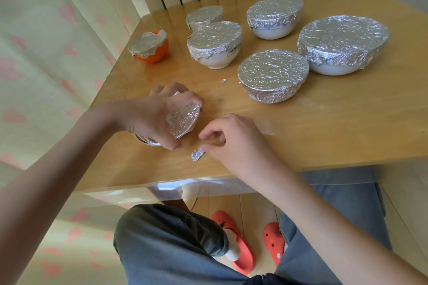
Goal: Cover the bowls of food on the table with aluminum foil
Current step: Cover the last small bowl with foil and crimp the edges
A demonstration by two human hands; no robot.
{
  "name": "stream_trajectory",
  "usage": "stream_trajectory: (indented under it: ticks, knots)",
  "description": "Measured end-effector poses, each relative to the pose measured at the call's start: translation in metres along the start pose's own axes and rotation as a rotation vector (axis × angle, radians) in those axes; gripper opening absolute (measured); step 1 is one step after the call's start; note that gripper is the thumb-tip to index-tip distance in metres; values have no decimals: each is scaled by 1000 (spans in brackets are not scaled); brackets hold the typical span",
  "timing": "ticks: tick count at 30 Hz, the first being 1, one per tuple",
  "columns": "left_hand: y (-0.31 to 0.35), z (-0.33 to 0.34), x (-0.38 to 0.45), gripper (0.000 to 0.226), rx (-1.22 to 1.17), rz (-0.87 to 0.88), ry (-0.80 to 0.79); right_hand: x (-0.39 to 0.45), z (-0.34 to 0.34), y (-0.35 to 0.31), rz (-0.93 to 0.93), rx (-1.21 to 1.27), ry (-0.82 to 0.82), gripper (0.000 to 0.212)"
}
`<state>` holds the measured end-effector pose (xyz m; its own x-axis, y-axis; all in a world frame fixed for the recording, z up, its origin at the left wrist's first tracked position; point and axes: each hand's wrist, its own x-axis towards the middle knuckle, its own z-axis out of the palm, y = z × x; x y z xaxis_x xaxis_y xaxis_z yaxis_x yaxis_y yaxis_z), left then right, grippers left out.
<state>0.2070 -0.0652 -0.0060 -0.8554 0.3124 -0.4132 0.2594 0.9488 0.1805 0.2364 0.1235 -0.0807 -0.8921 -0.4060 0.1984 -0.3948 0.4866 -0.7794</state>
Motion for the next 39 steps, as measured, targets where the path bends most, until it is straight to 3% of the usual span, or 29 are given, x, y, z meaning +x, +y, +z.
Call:
stream_trajectory:
  ticks: [4,7,9,12,15,18,20,22,24,26,28,31,34,36,39]
  knots:
    - [-3,1,-3,77,-87,7,33,8,9,-6,160,337,135,5]
    - [-5,2,-5,75,-126,13,66,13,11,-15,242,509,96,23]
    - [-5,2,-5,75,-133,9,72,14,11,-20,207,460,101,29]
    - [-5,3,-6,74,-143,4,65,11,11,-22,54,198,104,29]
    - [-3,5,-5,72,-131,-14,81,4,10,-29,30,104,23,33]
    - [1,7,-2,71,-98,-51,94,1,12,-36,82,101,-88,30]
    - [3,7,0,72,-68,-81,92,2,15,-35,145,186,-129,18]
    - [4,6,1,73,-55,-92,76,3,12,-33,234,316,-165,23]
    - [5,4,1,78,-48,-94,36,7,5,-28,337,433,-139,31]
    - [0,3,-2,98,3,-91,-18,10,-3,-22,421,569,-81,40]
    - [-9,2,-10,116,-25,-83,26,15,-6,-17,447,691,-27,46]
    - [-26,12,-20,91,-400,-8,438,27,0,-15,495,811,48,43]
    - [-36,46,-17,83,-903,-213,894,40,13,-24,542,845,25,55]
    - [-29,67,-11,81,-1282,-357,948,44,22,-30,546,871,3,55]
    - [-15,79,-4,66,-1651,-361,926,46,30,-36,573,940,15,27]
